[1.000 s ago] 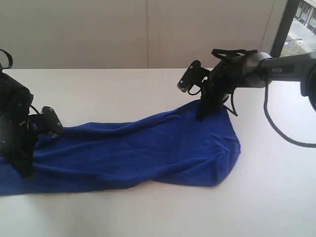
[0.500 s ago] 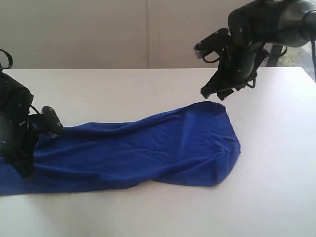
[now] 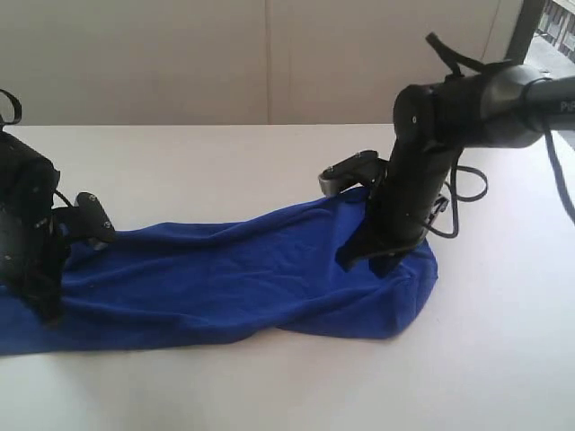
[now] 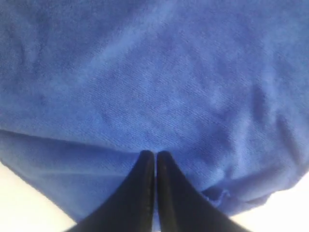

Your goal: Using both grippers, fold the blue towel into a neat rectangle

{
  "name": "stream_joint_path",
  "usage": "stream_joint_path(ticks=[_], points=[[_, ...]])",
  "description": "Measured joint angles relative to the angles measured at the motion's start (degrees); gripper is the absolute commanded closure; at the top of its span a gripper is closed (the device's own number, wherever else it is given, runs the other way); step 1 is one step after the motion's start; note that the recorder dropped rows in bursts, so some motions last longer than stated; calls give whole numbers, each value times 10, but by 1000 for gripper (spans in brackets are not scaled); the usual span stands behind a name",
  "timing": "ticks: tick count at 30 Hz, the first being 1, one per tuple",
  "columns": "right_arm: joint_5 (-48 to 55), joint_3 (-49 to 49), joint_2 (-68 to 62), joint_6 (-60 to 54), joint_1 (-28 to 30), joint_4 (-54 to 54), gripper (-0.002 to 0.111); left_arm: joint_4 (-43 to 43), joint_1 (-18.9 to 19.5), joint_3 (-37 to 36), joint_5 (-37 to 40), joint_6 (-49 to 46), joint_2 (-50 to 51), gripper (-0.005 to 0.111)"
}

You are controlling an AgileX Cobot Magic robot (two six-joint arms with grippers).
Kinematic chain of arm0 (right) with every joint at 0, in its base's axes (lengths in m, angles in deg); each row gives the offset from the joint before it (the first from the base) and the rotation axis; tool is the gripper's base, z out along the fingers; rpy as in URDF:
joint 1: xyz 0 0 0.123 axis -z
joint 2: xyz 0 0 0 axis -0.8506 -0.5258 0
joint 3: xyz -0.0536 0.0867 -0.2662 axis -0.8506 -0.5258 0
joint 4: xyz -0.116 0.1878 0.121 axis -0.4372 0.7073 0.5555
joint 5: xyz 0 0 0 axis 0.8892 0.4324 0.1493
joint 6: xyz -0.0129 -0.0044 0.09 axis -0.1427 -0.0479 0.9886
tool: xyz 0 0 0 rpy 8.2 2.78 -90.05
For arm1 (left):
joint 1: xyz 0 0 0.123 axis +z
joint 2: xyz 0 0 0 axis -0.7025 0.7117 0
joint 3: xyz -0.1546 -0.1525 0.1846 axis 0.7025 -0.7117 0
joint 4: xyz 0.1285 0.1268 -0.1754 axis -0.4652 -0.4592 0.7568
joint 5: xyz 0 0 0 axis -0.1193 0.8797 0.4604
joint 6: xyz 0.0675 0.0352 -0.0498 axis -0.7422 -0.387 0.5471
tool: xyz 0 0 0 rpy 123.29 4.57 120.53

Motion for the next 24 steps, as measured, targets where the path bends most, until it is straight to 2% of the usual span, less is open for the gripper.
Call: stream_joint_path(ticks=[5, 17, 24], points=[[-40, -37, 0, -1, -5, 2, 107, 0, 0, 0, 0, 0, 0, 107], [-35, -82, 12, 3, -6, -19, 107, 1, 0, 0, 0, 0, 0, 107], [-27, -115, 43, 51, -6, -69, 107, 1, 0, 0, 0, 0, 0, 107]])
